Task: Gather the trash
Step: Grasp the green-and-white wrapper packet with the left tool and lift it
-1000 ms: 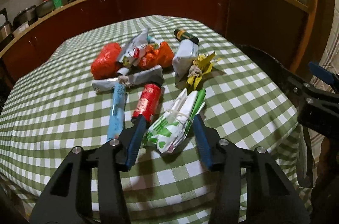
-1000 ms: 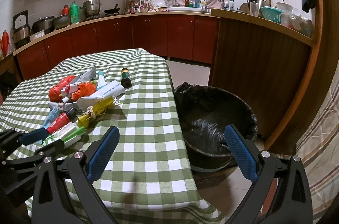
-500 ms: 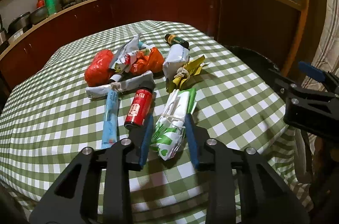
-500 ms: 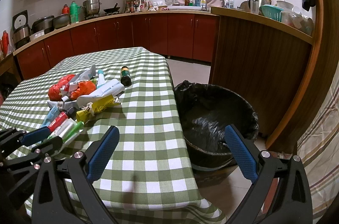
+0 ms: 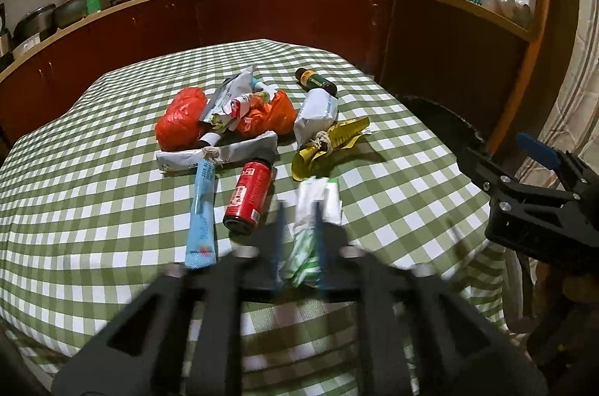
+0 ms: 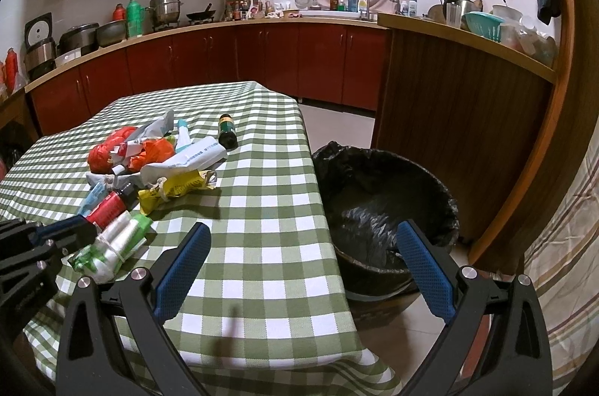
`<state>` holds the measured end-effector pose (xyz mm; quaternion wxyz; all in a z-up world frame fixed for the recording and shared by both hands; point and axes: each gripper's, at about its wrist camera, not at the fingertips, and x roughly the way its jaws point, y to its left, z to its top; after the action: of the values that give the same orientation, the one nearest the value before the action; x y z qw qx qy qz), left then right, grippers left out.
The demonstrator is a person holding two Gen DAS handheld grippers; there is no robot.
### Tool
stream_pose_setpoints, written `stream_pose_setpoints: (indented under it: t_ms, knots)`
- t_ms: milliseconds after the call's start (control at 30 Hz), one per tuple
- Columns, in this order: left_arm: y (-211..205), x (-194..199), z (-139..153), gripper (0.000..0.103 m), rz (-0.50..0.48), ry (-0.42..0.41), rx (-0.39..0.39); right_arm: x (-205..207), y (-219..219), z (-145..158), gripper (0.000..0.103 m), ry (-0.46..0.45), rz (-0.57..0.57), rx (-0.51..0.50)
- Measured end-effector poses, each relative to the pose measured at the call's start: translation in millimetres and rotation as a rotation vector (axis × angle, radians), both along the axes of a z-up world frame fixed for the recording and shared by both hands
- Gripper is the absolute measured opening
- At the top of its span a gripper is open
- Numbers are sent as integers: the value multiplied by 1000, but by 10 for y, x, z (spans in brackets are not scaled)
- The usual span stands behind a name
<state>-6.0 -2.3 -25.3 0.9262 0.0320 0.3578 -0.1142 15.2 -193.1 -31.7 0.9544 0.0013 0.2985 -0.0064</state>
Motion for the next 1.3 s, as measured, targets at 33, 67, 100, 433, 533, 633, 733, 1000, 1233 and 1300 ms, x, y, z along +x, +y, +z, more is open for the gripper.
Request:
stream_pose_setpoints:
  t_ms: [33,67,100,433,533,633,733,1000,1233,1300]
  knots:
    - [4,-9,10,40,3,0,-8,0,-2,1,97,0,0,1]
    - [0,-14,22,41,2,-2,-12,0,-2,0,97,1,-1,2]
    - [-8,-18,31,41,1,-4,-11,-1,-2,0,97,1,-1,4]
    - [-154,67,-198,39,-35,83,42,-1,-6,0,97,2,1,3]
    - [-158,61,-209,32,-44,82,43,-4,-4,-1,97,2,1,2]
    - [-140,48,-185,31,-40,69,36,-6,-1,-5,97,6,0,4]
    - [-90,19,-102,30,-23,30,28,-4,15,-11,97,9,1,1]
    - [116,-27,120,30,43,-43,7,13,114,-20,97,20,14,-12]
    - [490,-30,222,30,139,-73,-1,66,359,5,97,25,49,-14]
    - [641,-27,222,30,175,-72,7,91,452,11,97,26,62,-21]
